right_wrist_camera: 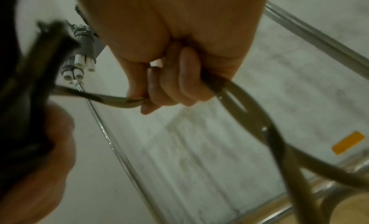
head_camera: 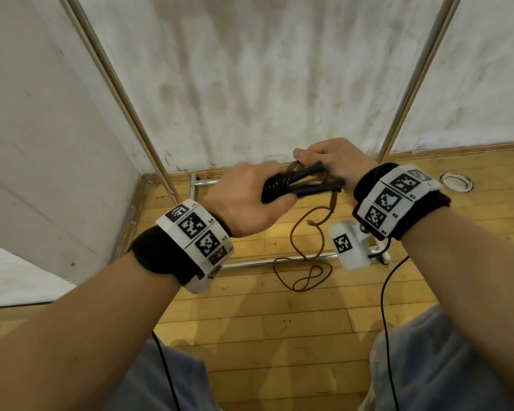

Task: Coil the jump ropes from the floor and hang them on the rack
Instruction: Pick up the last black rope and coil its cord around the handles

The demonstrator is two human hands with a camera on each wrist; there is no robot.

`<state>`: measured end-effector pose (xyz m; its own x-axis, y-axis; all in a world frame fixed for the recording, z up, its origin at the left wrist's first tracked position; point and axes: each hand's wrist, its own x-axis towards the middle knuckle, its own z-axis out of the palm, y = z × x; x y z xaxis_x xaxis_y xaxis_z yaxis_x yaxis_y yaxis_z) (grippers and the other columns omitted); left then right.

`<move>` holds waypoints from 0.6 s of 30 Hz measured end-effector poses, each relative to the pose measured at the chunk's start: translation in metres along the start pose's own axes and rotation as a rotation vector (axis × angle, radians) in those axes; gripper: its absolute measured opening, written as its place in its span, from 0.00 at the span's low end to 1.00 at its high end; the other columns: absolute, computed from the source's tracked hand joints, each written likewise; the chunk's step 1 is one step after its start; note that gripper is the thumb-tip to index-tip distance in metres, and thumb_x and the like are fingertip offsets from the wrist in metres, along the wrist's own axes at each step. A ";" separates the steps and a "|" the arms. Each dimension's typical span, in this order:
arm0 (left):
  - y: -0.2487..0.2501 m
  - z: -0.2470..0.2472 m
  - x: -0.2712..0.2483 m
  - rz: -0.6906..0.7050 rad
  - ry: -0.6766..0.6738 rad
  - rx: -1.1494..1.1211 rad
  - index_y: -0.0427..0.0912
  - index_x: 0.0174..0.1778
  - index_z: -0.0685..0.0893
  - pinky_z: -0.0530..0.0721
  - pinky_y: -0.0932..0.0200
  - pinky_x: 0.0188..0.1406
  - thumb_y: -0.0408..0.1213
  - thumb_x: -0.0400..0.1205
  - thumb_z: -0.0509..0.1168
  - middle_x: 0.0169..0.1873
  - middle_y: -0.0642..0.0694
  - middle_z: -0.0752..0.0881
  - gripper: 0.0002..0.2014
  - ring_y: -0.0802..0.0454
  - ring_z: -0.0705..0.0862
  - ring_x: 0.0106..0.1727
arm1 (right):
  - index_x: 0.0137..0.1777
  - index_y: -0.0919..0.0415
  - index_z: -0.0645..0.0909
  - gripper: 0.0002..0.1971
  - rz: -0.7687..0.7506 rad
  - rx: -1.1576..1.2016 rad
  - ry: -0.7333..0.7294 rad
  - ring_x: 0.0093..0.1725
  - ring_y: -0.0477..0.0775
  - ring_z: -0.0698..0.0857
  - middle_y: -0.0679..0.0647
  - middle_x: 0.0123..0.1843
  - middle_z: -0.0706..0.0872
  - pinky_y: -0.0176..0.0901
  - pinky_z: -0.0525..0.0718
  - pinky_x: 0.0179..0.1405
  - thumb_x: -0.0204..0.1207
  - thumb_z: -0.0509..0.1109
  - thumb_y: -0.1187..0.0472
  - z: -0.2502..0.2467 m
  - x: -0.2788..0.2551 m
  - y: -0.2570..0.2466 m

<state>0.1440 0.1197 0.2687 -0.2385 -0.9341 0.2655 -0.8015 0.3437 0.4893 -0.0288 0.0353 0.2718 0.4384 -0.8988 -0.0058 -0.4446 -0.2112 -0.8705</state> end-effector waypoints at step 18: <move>0.014 0.000 0.014 -0.137 0.253 -0.263 0.47 0.59 0.79 0.81 0.63 0.37 0.52 0.76 0.62 0.37 0.56 0.85 0.18 0.59 0.85 0.39 | 0.43 0.61 0.79 0.10 -0.074 -0.669 0.199 0.38 0.56 0.77 0.55 0.37 0.80 0.39 0.70 0.32 0.82 0.58 0.61 0.044 -0.007 -0.011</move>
<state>0.1298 0.1111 0.2793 0.0301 -0.9309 0.3640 -0.6408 0.2615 0.7218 0.0077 0.0608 0.2596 0.3629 -0.9128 0.1872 -0.8324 -0.4079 -0.3752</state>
